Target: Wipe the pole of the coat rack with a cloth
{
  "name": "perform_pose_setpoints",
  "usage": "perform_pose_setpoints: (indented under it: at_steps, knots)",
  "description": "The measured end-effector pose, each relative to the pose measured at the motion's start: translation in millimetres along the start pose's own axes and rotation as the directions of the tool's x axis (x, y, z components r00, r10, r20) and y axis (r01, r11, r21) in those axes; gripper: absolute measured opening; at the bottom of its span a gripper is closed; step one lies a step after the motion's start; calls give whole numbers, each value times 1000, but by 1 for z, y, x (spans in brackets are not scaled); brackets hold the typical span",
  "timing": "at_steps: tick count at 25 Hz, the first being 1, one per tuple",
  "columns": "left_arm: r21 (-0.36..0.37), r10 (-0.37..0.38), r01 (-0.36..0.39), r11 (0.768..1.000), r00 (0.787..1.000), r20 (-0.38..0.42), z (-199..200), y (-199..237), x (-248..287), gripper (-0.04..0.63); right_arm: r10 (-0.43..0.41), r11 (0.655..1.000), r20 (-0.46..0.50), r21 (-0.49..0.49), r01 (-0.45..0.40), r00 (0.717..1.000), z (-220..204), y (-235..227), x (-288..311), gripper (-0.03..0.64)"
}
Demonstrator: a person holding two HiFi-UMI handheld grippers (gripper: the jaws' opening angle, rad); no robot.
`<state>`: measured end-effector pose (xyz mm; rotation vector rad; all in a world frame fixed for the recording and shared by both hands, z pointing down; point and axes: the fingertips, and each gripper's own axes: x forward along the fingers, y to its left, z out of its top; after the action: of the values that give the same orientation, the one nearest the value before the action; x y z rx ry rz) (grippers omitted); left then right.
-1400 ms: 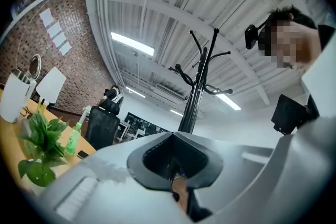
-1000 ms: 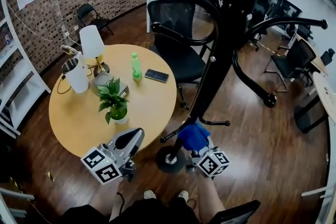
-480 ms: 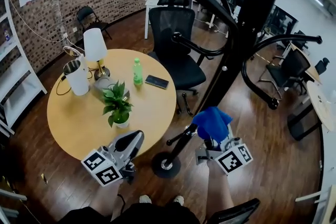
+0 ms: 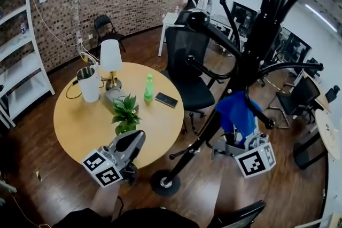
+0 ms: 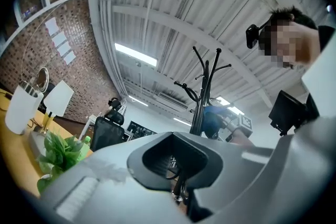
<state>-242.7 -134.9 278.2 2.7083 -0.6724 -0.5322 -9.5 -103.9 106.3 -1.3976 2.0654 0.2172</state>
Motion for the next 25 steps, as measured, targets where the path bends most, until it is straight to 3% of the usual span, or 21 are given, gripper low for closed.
perform_pose_setpoints:
  at_steps: [4, 8, 14, 18, 22, 25]
  knots:
    - [31, 10, -10, 999, 1000, -4, 5, -6, 19, 0, 47, 999, -14, 10, -47, 999, -15, 3, -11, 21]
    - [52, 12, -9, 999, 998, -55, -12, -14, 48, 0, 66, 994, -69, 95, -59, 995, -67, -17, -47, 21]
    - [89, 51, -33, 996, 977, -209, -57, -10, 64, 0, 27, 969, -198, 248, 23, 980, -173, -39, -118, 21]
    - [79, 63, -44, 996, 967, -246, -73, -11, 65, 0, -25, 944, -269, 312, 111, 963, -214, -53, -148, 21]
    - [67, 49, -33, 997, 967, -251, -74, -8, 61, 0, -74, 917, -380, 336, 213, 922, -249, -57, -169, 21]
    - [64, 13, 4, 998, 965, -263, -71, -10, 58, 0, -75, 912, -398, 344, 224, 914, -251, -42, -169, 21]
